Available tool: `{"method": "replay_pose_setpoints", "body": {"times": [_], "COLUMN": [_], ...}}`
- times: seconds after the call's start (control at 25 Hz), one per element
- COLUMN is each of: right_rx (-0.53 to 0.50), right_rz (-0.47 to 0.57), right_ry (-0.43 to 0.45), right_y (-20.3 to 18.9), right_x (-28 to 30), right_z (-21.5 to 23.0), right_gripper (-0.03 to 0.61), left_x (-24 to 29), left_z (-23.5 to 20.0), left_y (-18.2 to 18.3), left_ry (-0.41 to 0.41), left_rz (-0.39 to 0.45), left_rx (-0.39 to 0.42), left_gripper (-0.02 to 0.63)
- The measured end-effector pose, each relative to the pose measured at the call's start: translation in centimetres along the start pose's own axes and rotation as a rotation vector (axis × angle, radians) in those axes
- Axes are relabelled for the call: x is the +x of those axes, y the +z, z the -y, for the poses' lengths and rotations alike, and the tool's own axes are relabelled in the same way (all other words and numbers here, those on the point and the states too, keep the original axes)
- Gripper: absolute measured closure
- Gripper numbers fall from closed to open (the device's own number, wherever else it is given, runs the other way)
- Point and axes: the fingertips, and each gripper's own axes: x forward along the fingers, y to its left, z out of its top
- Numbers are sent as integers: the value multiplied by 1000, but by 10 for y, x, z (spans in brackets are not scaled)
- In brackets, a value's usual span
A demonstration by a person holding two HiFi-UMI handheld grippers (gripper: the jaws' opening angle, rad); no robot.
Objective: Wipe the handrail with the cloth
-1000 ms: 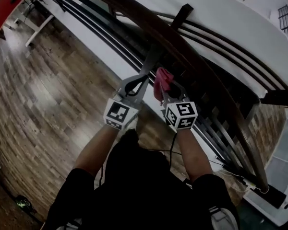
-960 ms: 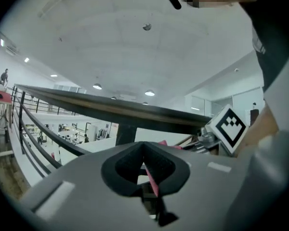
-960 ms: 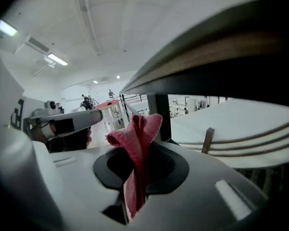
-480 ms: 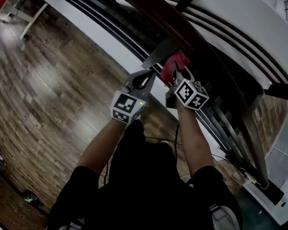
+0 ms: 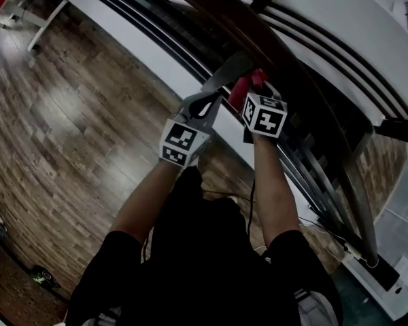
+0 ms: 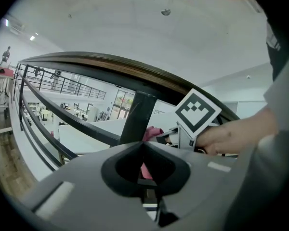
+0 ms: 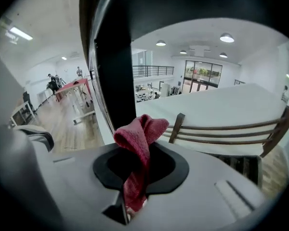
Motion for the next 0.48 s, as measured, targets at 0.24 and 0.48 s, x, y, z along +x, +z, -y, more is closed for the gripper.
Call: {"method": "replay_pose_setpoints", "body": {"times": [0.24, 0.48], "right_rx": [-57, 7], "right_rz": [-8, -12], "right_ry": [-24, -25], "right_y": [-7, -20], "right_x": [2, -6], "right_z": [5, 19], "right_gripper": [523, 523], "left_x": [-1, 2], "left_z": [6, 22], "left_y": [-8, -16], "left_ry": [-19, -44], "left_rz": [-15, -40], "left_rx": [2, 12], "left_gripper": [615, 615]}}
